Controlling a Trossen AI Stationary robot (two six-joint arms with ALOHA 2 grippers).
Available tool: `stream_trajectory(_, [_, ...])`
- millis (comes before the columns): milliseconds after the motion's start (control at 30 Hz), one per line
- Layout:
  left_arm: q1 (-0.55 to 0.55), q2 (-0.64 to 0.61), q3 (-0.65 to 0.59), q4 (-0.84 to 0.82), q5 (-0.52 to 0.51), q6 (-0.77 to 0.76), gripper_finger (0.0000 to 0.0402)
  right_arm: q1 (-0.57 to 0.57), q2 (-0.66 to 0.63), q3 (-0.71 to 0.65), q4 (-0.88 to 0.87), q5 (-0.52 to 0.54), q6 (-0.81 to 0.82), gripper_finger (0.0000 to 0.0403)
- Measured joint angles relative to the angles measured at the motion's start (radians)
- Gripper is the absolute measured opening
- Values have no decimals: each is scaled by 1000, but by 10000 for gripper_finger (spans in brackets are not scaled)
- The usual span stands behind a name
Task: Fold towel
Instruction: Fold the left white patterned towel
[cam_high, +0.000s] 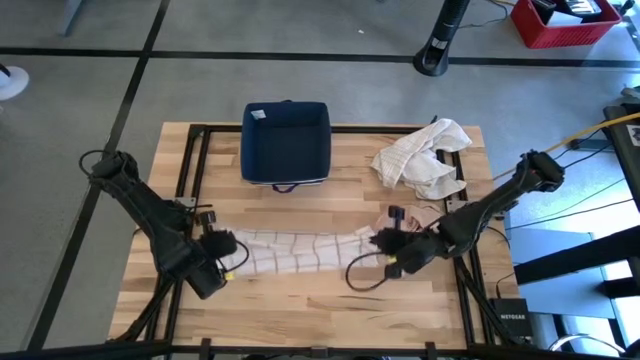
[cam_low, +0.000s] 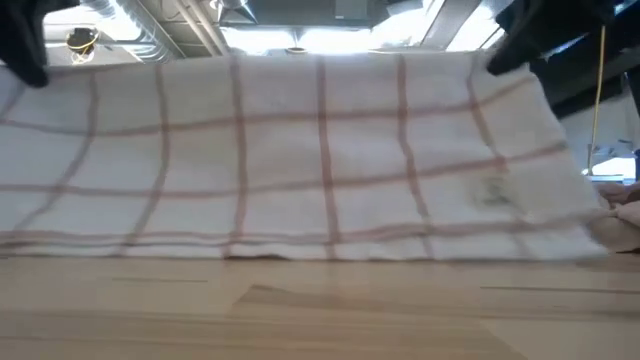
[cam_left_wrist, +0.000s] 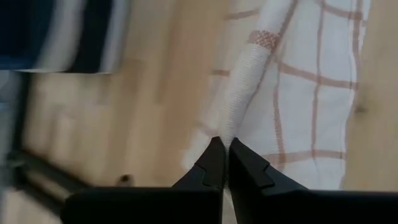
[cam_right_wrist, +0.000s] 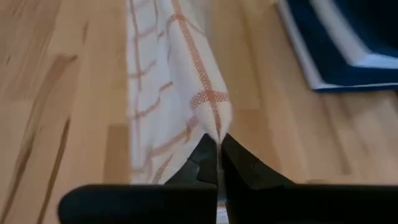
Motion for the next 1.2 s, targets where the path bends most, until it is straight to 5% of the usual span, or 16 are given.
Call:
stream_trajectory(200, [38, -9, 0, -166, -122, -87, 0, -112, -43, 1, -41, 20, -27, 4])
stream_trajectory(433, [140, -15, -6, -166, -305, 19, 0, -260, -56, 2, -19, 106, -194, 4])
stream_trajectory(633, [36, 33, -6, -99, -381, 68, 0, -105, -45, -1, -6, 156, -248, 3])
stream_trajectory(733, [-48, 95, -6, -34, -336, 88, 0, 1, -22, -47, 12, 154, -191, 3])
stream_trajectory(867, [-116, 178, -7, 103, -171, 89, 0, 81, 36, -128, 73, 20, -58, 5])
stream_trajectory(1200, [-186, 316, -8, 415, 75, 134, 8, 148, 212, -138, 164, -224, 85, 10])
